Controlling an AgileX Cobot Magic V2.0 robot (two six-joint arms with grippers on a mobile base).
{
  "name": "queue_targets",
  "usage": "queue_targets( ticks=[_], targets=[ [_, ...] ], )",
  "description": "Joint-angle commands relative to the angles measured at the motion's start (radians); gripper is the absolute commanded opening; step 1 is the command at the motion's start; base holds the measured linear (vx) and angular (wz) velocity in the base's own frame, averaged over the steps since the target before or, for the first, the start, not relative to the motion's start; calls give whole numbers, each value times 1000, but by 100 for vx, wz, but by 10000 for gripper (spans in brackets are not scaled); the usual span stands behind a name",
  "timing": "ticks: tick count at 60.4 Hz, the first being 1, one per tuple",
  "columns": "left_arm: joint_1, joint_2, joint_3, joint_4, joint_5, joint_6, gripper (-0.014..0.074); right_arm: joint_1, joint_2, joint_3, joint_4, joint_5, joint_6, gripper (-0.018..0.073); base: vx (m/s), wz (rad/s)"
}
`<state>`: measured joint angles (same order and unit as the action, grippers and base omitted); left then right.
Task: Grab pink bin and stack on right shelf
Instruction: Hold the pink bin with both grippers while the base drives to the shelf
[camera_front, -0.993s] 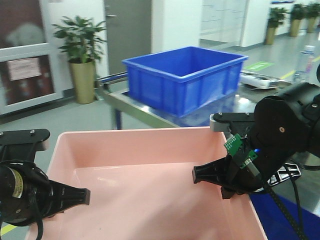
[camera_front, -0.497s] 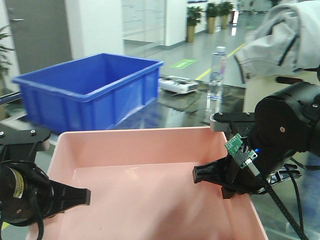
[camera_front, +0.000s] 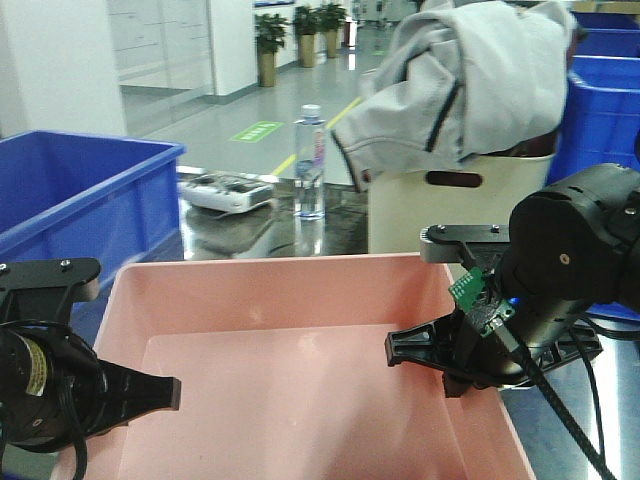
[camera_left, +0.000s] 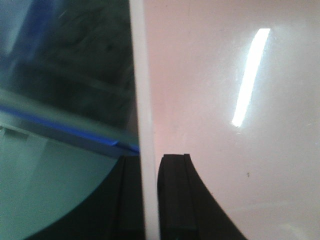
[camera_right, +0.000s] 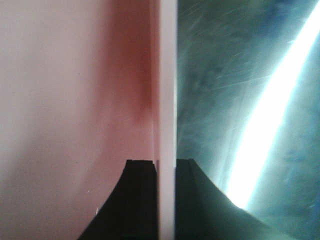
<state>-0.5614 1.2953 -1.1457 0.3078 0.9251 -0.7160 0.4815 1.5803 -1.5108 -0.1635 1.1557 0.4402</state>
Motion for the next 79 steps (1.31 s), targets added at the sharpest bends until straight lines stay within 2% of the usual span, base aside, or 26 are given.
queue_targets(
  ticks=[1,43,79],
  targets=[
    [-7,-37,-31,35,-55,6,104,-4,-42,-27,-64,-35,-5,-9,23,-40],
    [-7,-37,-31,35,-55,6,104,-4,-42,-27,-64,-35,-5,-9,17,-39],
    [-7,-37,-31,35,-55,6,104,-4,-42,-27,-64,-36,-5,-9,2,-7]
  ],
)
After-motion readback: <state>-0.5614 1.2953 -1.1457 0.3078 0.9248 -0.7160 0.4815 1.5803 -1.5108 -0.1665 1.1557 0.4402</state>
